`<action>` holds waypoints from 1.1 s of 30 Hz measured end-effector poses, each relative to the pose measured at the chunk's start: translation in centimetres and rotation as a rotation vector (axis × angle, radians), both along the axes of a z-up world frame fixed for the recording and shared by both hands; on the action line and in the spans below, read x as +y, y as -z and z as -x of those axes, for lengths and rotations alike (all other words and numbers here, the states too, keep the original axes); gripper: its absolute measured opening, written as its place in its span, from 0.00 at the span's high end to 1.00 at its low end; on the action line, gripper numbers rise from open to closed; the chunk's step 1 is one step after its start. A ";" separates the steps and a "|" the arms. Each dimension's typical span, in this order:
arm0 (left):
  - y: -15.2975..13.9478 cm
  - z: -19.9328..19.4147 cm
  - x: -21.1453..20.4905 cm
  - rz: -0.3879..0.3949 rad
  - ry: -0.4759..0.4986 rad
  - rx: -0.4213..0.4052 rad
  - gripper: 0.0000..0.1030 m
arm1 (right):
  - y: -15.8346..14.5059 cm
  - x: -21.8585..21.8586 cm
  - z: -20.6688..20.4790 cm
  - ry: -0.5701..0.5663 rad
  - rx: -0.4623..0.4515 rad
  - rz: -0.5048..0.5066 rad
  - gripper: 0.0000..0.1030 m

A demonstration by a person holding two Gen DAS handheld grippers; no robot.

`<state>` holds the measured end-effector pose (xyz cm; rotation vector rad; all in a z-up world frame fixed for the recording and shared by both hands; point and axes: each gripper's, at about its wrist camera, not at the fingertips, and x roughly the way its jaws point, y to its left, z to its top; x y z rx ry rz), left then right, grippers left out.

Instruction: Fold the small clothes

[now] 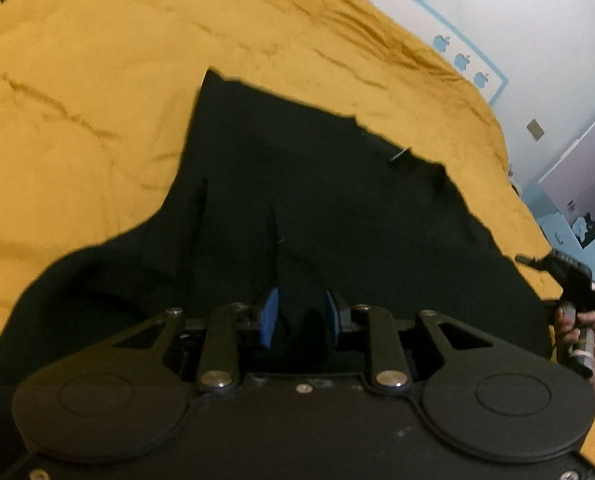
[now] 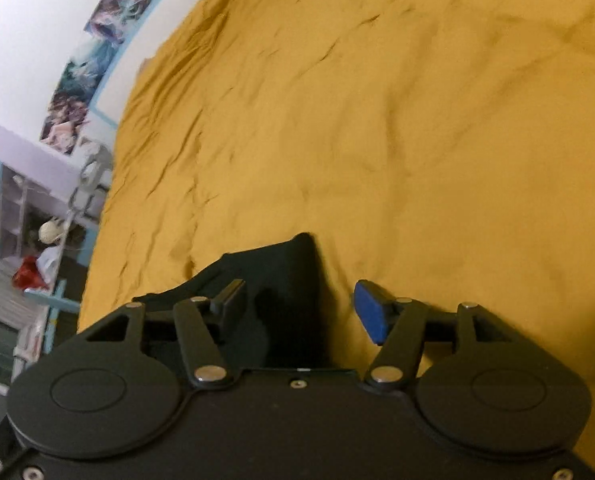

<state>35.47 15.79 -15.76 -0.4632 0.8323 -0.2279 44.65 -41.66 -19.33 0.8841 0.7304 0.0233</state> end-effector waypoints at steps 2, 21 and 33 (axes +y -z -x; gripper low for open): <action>0.4 0.1 0.3 0.003 0.004 0.002 0.74 | -0.1 0.3 -0.1 -0.009 -0.021 0.000 0.95; -2.7 2.2 -0.2 0.002 0.010 -0.033 0.63 | -5.5 3.8 9.1 -0.130 -0.160 0.129 0.66; -0.1 3.4 3.9 0.219 -0.240 0.089 0.63 | -1.0 6.4 16.7 -0.187 -0.008 -0.030 0.58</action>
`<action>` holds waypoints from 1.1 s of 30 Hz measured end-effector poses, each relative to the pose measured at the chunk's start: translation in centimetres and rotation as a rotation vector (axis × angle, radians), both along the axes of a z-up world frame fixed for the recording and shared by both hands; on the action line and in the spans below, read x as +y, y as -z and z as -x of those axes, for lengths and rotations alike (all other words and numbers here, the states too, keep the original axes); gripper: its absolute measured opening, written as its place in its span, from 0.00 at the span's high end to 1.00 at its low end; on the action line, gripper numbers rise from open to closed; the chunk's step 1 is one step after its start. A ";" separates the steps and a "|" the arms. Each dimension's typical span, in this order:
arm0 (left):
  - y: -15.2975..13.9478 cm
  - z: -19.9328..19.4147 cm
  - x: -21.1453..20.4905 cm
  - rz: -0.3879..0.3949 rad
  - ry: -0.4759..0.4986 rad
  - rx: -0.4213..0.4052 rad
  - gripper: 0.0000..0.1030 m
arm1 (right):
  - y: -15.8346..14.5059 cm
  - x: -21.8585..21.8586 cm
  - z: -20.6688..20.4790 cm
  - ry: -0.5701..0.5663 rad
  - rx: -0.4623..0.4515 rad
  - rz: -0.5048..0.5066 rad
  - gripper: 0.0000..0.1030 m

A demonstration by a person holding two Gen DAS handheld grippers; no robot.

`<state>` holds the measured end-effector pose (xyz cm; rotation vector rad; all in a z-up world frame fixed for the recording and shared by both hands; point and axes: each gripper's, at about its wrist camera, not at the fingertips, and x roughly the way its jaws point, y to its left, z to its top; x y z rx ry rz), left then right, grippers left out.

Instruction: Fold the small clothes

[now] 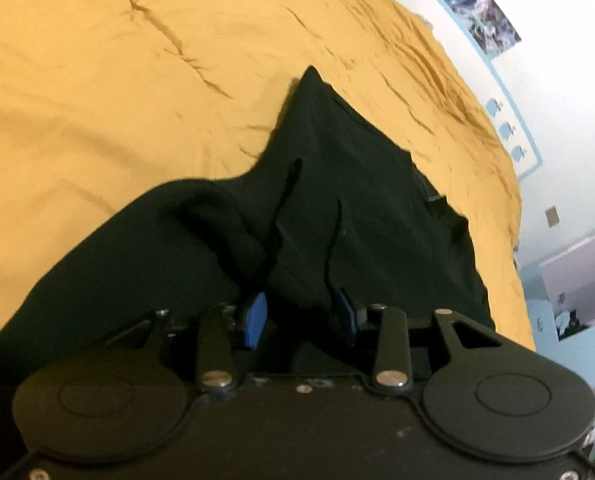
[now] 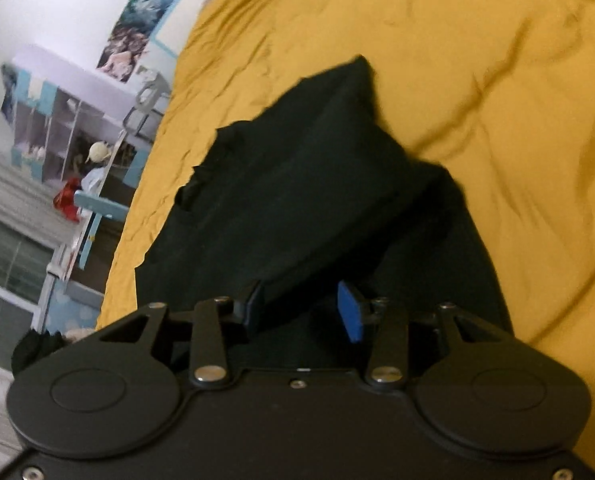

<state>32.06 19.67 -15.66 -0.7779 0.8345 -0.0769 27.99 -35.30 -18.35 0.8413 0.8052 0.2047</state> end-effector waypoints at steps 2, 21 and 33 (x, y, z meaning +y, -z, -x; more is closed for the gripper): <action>0.0 -0.4 -0.1 -0.007 -0.004 -0.011 0.67 | 0.2 0.1 0.6 0.005 0.004 0.004 0.59; 0.3 0.8 0.4 -0.125 0.007 -0.025 0.82 | -3.1 1.0 0.7 0.031 -0.114 0.006 0.52; -4.4 0.5 -3.9 -0.270 0.106 -0.177 0.68 | -0.8 -0.6 -1.4 0.131 -0.079 0.008 0.52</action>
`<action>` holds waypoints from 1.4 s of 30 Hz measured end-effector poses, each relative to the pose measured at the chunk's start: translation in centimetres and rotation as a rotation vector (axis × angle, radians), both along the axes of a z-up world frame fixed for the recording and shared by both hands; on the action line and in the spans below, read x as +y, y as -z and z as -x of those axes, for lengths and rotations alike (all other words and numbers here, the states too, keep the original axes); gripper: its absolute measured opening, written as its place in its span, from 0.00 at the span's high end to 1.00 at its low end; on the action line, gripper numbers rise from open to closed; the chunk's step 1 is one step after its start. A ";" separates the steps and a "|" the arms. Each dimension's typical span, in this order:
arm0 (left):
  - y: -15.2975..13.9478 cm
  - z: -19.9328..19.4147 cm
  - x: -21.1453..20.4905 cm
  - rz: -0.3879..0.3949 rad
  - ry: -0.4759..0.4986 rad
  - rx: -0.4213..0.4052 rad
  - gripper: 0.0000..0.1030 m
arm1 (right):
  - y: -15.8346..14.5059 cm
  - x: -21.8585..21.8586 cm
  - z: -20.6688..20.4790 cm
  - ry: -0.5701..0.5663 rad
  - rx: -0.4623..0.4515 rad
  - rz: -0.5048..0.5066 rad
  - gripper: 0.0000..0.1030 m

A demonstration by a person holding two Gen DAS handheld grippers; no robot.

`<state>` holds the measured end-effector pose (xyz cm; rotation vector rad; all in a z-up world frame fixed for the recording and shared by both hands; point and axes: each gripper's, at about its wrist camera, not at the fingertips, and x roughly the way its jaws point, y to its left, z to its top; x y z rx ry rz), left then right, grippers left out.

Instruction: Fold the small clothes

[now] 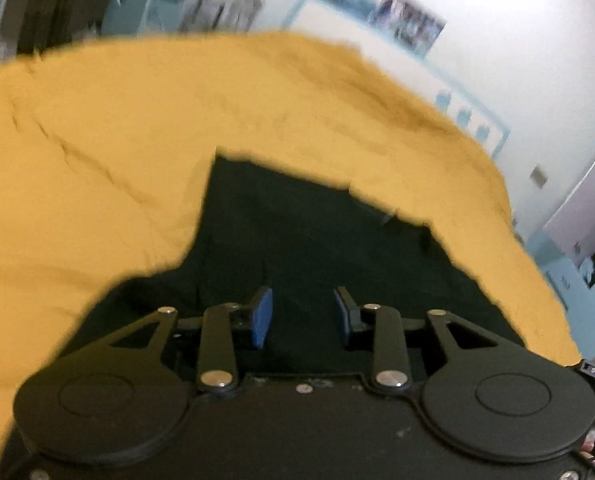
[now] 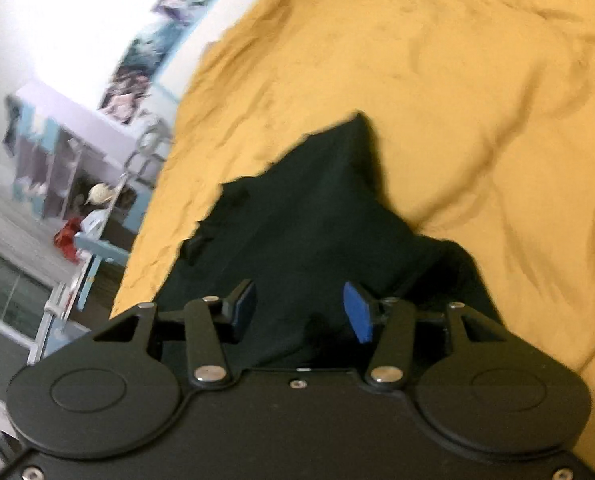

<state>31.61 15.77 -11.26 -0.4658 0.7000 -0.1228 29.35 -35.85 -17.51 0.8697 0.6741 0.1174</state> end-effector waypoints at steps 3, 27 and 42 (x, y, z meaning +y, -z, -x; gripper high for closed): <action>3.7 -1.4 0.9 0.006 -0.028 0.122 0.69 | 1.8 -1.2 0.2 0.040 0.028 -0.060 0.58; -8.2 19.5 9.4 0.023 0.267 -0.113 0.49 | -11.3 -3.3 23.4 -0.164 -0.210 0.248 0.40; 2.3 28.9 15.2 0.315 0.215 0.014 0.50 | 0.4 -6.0 30.9 -0.282 -0.070 -0.047 0.43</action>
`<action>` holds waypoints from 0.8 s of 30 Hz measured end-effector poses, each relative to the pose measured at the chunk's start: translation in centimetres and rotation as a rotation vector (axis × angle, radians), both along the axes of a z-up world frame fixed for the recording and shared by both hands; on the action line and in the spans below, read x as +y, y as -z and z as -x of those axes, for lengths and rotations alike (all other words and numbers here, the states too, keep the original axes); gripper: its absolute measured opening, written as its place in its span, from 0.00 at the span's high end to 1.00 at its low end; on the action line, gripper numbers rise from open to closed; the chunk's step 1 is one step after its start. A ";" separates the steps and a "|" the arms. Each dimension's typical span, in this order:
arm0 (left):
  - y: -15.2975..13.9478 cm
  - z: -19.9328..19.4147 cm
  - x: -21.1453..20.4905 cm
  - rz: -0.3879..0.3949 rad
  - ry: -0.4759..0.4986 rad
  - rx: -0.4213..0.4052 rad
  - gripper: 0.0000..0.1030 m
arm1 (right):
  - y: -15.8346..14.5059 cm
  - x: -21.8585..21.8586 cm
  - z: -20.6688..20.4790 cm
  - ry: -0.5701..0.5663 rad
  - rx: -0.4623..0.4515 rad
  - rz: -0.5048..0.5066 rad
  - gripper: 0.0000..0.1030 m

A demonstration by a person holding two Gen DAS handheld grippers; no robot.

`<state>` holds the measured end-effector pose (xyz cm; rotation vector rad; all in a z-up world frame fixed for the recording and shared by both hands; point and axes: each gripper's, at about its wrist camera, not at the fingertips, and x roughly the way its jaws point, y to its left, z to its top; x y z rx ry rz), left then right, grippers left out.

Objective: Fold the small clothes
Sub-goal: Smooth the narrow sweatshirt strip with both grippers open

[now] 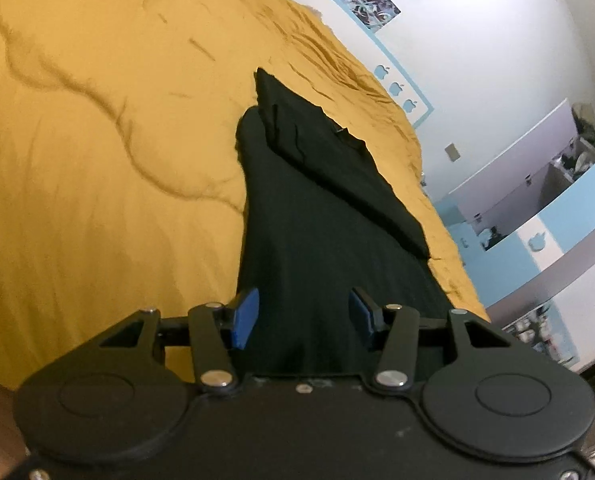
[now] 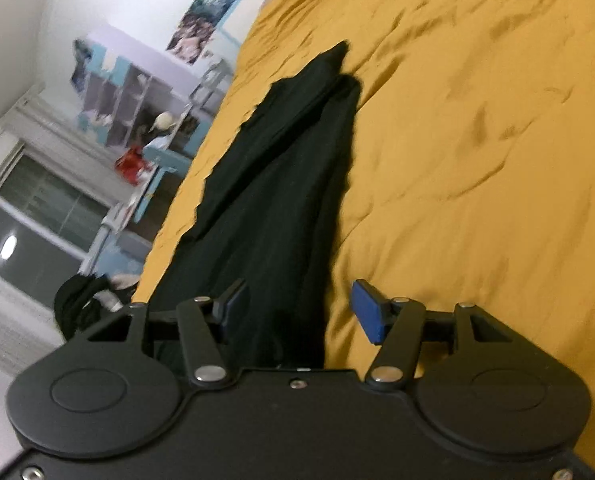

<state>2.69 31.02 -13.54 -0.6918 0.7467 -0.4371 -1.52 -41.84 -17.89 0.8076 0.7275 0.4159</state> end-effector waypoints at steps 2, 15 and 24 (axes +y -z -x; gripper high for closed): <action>0.6 0.6 0.5 0.050 0.011 0.030 0.50 | 0.1 0.5 0.2 -0.036 -0.002 -0.022 0.43; 0.3 2.4 1.4 -0.032 0.064 0.037 0.49 | 1.7 0.6 2.0 -0.108 0.048 -0.100 0.43; 3.7 0.5 1.9 0.112 0.095 0.077 0.48 | 2.2 0.9 1.2 -0.092 0.051 -0.112 0.39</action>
